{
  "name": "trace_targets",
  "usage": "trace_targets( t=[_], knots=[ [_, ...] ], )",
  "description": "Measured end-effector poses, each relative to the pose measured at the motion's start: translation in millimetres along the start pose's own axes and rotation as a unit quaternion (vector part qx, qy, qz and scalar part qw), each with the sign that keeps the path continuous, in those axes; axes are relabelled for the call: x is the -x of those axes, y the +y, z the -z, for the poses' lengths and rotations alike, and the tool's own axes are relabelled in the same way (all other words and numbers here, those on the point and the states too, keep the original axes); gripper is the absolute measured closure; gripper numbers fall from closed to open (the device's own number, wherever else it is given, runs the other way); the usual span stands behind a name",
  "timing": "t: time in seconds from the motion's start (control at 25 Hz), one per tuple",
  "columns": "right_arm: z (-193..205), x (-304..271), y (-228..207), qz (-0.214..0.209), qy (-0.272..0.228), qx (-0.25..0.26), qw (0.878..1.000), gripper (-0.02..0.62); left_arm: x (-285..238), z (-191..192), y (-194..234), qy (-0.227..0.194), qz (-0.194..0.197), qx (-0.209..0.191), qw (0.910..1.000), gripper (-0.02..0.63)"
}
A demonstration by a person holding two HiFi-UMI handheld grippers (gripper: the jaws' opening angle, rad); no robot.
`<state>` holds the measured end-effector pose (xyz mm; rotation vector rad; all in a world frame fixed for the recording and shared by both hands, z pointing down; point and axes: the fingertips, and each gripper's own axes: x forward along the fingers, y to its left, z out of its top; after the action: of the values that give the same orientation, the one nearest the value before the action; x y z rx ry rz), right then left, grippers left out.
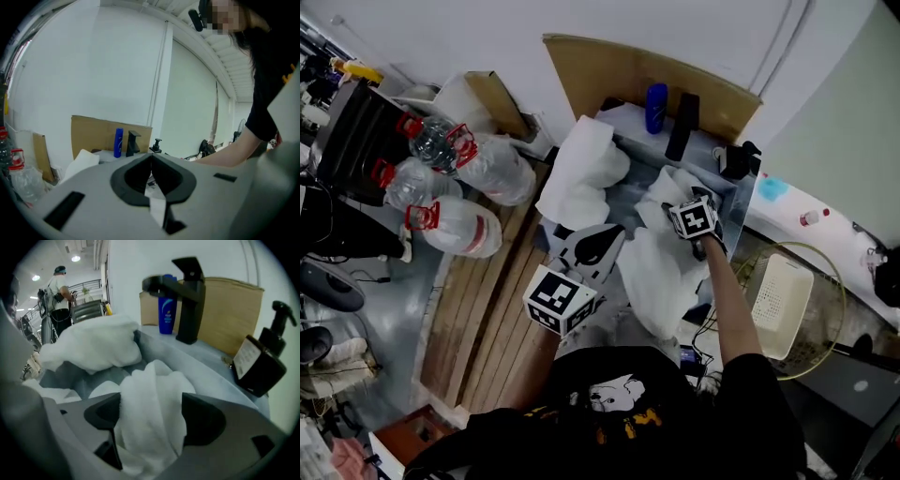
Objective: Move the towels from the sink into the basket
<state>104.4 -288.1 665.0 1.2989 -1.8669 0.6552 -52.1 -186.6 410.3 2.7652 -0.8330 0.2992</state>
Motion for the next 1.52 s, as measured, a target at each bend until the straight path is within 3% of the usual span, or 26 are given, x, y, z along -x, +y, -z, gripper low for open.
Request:
trace_targets(
  t=[0.08, 0.32, 0.52, 0.6, 0.92, 1.16, 1.52],
  knots=[
    [10, -16, -1, 0.000, 0.026, -0.016, 1.000, 0.206, 1, 1, 6, 0.003, -0.010, 0.001, 0.9999, 0.598],
    [18, -37, -11, 0.021, 0.034, -0.067, 0.997, 0.218, 12, 7, 15, 0.011, -0.031, 0.009, 0.9994, 0.598],
    [22, -29, -9, 0.047, 0.056, -0.023, 0.997, 0.376, 17, 9, 20, 0.015, -0.031, 0.009, 0.9994, 0.598],
    [20, -19, -5, 0.062, 0.048, -0.011, 0.997, 0.405, 17, 7, 21, 0.013, -0.024, 0.005, 0.9996, 0.598],
    [-25, 54, 0, 0.074, -0.086, -0.059, 0.992, 0.446, 8, -15, 25, -0.003, 0.024, -0.017, 0.9996, 0.598],
    [-63, 130, 1, 0.107, -0.179, -0.098, 0.973, 0.454, 7, -22, 30, -0.004, 0.057, -0.022, 0.9981, 0.598],
    [-106, 244, 17, 0.156, -0.283, -0.106, 0.941, 0.454, 0, -35, 19, -0.013, 0.125, -0.035, 0.9915, 0.598]
  ],
)
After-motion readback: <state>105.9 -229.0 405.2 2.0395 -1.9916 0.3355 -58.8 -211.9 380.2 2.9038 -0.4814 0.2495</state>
